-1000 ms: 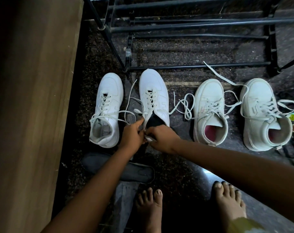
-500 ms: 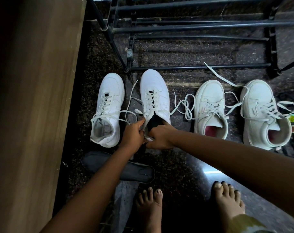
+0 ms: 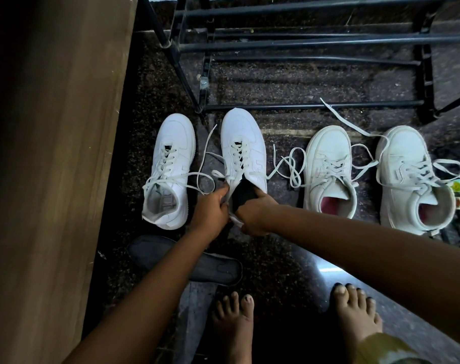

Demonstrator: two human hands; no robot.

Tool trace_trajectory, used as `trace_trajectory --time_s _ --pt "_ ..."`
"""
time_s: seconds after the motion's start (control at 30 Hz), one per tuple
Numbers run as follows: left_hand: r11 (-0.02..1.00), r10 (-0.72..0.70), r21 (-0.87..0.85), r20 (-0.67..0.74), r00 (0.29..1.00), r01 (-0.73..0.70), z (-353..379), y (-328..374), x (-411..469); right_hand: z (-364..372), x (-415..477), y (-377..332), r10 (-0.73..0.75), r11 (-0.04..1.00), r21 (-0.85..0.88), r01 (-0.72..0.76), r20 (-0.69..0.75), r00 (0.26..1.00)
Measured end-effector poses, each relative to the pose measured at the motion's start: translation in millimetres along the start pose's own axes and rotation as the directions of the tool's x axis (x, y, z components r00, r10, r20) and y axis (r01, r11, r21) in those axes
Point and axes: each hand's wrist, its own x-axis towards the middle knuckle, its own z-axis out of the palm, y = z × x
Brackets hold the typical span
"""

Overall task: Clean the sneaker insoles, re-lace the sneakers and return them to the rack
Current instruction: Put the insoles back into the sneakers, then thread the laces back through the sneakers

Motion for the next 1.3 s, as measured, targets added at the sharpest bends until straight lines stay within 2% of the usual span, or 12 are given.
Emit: trace_trajectory --time_s 0.27,0.53,0.67,0.77,0.87,0.9,0.93,0.97,1.03,1.13,1.23,1.3 --pt "0.999 0.031 0.015 -0.030 0.999 -0.030 3 2 -2 36 -9 -3 0.059 0.991 0.133 -0.008 -0.386 0.921" --pt "0.997 0.069 -0.011 -0.088 0.994 -0.071 9 -5 -6 29 -13 -5 0.045 0.997 0.071 -0.022 -0.332 0.942" --pt "0.961 -0.122 -0.272 -0.223 0.967 0.058 26 -23 -41 28 -12 -4 0.032 0.997 0.079 -0.010 -0.289 0.957" --pt "0.858 -0.436 -0.471 -0.457 0.775 0.205 40 -37 -73 37 -16 -2 0.033 0.994 0.107 0.018 -0.454 0.890" --pt "0.463 -0.884 -0.582 -0.252 0.393 0.668 66 -77 -97 52 -31 -6 -0.076 0.994 -0.002 0.107 -0.716 0.694" --pt "0.452 -0.876 -0.593 -0.153 0.458 0.667 85 -89 -109 59 -36 -11 -0.161 0.985 -0.078 0.157 -0.751 0.640" --pt "0.620 -0.733 -0.544 -0.142 0.666 0.566 110 -101 -133 67 -41 -17 -0.249 0.965 -0.141 0.223 -0.763 0.596" --pt "0.727 -0.596 -0.489 -0.103 0.796 0.481 131 -108 -151 74 -45 -24 -0.324 0.939 -0.184 0.290 -0.754 0.572" --pt "0.899 -0.414 -0.307 -0.360 0.836 0.313 153 -96 -171 87 -49 -38 -0.430 0.891 -0.219 0.398 -0.690 0.583" --pt "0.895 -0.341 -0.347 -0.128 0.931 0.280 131 -45 -173 95 -48 -53 -0.462 0.875 -0.187 0.447 -0.600 0.653" --pt "0.717 -0.449 -0.605 -0.020 0.893 0.347 200 -168 -146 88 -46 -61 -0.362 0.905 -0.015 0.424 -0.549 0.753" --pt "0.338 -0.725 -0.900 -0.063 0.686 0.274 182 -189 -124 80 -45 -64 -0.268 0.922 0.126 0.365 -0.470 0.841"
